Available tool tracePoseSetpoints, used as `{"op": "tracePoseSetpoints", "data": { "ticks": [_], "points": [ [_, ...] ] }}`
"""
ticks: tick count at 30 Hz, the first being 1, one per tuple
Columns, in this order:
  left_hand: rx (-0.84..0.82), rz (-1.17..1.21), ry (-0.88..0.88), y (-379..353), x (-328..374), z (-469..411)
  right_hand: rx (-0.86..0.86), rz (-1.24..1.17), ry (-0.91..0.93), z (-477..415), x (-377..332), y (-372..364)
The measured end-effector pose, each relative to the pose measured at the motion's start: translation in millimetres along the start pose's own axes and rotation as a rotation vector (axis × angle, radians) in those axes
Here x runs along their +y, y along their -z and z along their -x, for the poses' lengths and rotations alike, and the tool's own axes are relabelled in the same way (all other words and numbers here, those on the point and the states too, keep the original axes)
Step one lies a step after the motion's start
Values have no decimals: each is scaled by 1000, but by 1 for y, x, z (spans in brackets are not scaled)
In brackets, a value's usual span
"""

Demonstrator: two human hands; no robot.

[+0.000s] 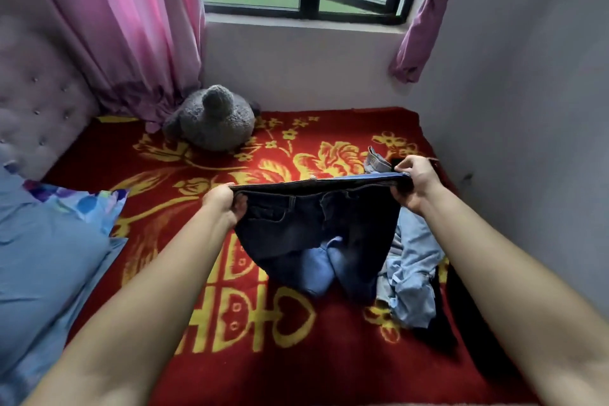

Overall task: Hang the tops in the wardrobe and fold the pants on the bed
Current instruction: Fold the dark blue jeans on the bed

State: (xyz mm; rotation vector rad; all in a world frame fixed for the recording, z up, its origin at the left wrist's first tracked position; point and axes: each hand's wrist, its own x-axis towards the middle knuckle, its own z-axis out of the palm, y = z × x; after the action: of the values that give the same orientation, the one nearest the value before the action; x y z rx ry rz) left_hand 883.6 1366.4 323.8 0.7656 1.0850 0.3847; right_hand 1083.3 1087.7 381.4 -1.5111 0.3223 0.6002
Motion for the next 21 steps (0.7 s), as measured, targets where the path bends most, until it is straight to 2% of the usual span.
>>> {"op": "tracePoseSetpoints", "data": {
  "ticks": [2, 7, 11, 14, 16, 18, 21],
  "points": [
    [-21, 30, -34, -3, 13, -2, 13, -29, 16, -4, 1, -4],
    [-104, -55, -237, -15, 59, 10, 102, 71, 248, -14, -14, -17],
    [-235, -187, -391, -30, 114, 40, 167, 223, 540, -11, -59, -26],
    [-297, -85, -534, -54, 164, 75, 185, 128, 716, 11, -116, -36],
    [-332, 75, -600, -73, 201, 105, 135, 15, 790, 34, -161, -41],
    [-342, 116, -721, -92, 232, 140, 12, -138, 862, 62, -204, -43],
    [-278, -120, -1094, -108, 265, 182, -133, -262, 993, 103, -256, -39]
  ]
}}
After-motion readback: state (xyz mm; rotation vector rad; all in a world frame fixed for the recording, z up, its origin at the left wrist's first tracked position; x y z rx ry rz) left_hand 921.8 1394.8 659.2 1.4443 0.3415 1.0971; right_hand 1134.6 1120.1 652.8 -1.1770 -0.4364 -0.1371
